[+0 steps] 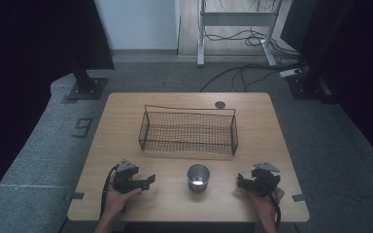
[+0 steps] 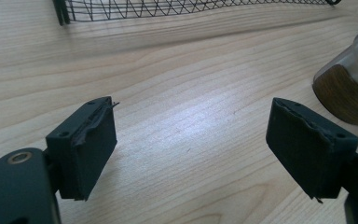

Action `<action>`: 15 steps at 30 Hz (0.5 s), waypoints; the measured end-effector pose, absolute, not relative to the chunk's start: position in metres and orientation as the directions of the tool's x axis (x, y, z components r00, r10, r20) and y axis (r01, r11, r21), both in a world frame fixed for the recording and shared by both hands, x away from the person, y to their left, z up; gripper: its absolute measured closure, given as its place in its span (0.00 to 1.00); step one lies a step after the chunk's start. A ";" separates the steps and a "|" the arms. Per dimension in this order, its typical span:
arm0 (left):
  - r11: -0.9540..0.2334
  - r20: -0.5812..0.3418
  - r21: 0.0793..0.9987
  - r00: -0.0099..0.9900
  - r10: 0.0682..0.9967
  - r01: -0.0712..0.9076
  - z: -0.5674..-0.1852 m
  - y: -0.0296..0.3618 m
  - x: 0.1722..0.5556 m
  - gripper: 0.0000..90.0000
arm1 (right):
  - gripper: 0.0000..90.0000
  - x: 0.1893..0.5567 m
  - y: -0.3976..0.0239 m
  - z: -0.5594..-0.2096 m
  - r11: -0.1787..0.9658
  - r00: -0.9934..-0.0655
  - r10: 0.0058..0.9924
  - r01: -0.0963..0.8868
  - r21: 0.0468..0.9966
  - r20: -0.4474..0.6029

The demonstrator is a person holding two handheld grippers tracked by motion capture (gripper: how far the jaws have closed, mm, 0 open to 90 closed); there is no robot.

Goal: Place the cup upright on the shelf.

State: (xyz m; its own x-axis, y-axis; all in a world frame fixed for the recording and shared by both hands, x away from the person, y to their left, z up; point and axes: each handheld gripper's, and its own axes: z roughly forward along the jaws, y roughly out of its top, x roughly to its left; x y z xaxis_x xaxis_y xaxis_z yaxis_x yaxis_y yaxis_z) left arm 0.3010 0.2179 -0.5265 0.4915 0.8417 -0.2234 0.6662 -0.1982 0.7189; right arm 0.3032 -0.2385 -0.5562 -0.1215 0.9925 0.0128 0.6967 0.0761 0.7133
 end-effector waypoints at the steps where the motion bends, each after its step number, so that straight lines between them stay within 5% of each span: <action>1: -0.201 -0.223 0.717 0.493 0.841 0.667 -0.527 0.218 0.301 0.18 | 0.00 0.303 -0.239 -0.556 0.076 -0.121 0.993 0.697 0.713 0.013; 15: -0.201 -0.219 0.735 0.507 0.834 0.648 -0.523 0.212 0.297 0.18 | 0.00 0.303 -0.238 -0.556 0.073 -0.116 0.993 0.696 0.714 0.012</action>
State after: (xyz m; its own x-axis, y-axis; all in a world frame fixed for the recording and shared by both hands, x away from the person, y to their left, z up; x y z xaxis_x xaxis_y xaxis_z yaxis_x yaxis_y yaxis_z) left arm 0.2974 0.2124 -0.5235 0.5073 0.8335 -0.2189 0.6477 -0.2012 0.7349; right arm 0.3025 -0.2383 -0.5562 -0.1163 0.9931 0.0124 0.6962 0.0726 0.7142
